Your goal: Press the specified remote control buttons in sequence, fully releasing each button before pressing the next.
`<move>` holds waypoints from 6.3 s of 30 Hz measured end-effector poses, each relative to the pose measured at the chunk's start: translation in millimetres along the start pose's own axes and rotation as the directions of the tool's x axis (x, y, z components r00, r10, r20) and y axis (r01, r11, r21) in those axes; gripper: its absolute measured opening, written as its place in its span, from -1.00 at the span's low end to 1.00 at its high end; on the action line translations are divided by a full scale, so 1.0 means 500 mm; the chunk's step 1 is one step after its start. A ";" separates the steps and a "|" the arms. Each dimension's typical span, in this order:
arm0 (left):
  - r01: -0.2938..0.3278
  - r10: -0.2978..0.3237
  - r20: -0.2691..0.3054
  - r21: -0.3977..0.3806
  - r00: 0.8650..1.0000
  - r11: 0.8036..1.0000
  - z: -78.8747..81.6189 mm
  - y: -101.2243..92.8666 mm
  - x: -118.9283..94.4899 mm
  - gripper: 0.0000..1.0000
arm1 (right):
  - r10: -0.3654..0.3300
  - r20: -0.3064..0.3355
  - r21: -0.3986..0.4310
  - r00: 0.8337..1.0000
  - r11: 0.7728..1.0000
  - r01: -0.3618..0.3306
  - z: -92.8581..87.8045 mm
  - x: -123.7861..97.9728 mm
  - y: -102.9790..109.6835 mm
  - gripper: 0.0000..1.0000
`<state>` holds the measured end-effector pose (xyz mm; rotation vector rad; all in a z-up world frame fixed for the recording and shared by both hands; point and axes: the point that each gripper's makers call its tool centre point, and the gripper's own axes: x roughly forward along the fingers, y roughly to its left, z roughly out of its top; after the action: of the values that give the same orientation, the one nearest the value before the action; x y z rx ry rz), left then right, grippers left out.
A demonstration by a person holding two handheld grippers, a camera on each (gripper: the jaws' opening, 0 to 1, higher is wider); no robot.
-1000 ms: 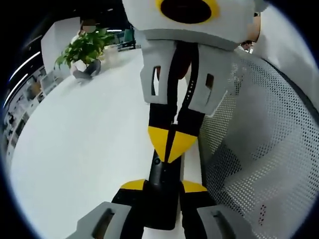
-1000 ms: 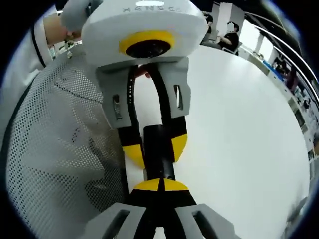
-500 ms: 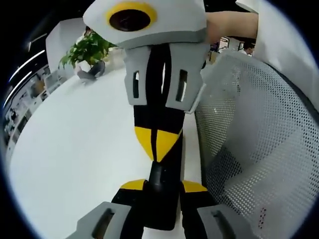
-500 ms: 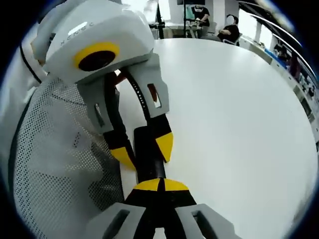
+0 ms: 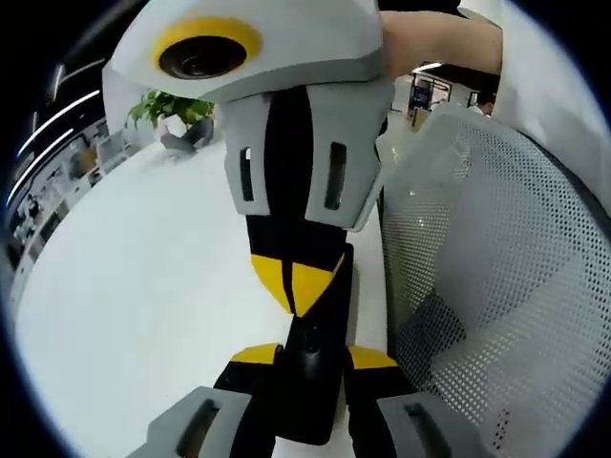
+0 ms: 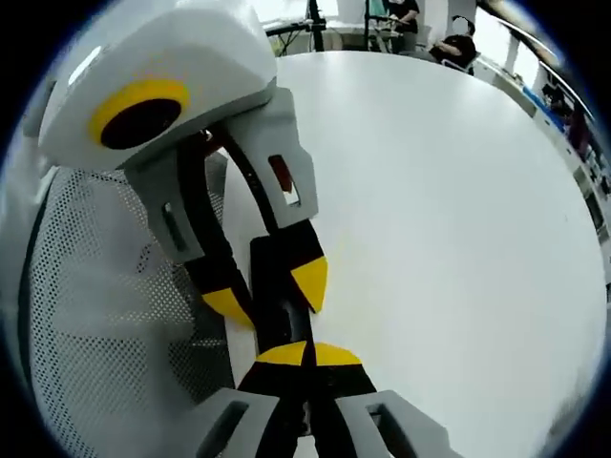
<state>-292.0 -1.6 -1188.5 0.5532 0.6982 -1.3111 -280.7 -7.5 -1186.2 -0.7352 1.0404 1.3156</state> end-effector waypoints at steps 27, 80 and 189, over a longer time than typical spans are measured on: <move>0.023 -0.023 0.003 -0.004 1.000 1.000 0.002 -0.003 -0.002 -0.49 | -0.091 0.077 -0.137 0.993 0.985 0.100 0.016 0.002 0.035 -1.00; 0.036 -0.035 -0.028 0.044 0.999 0.998 -0.002 -0.005 -0.001 -0.50 | -0.140 0.182 -0.147 0.973 0.975 0.167 0.047 0.015 0.042 -1.00; -0.317 0.630 0.439 -0.596 0.641 0.738 0.071 0.151 -0.302 1.00 | -0.111 0.112 -0.052 0.987 0.992 0.118 -0.057 -0.009 -0.068 -0.57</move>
<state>-229.3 88.1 -1055.4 -0.1194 0.2440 -0.6747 -252.4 -40.0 -1197.4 -0.7476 0.8630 1.2769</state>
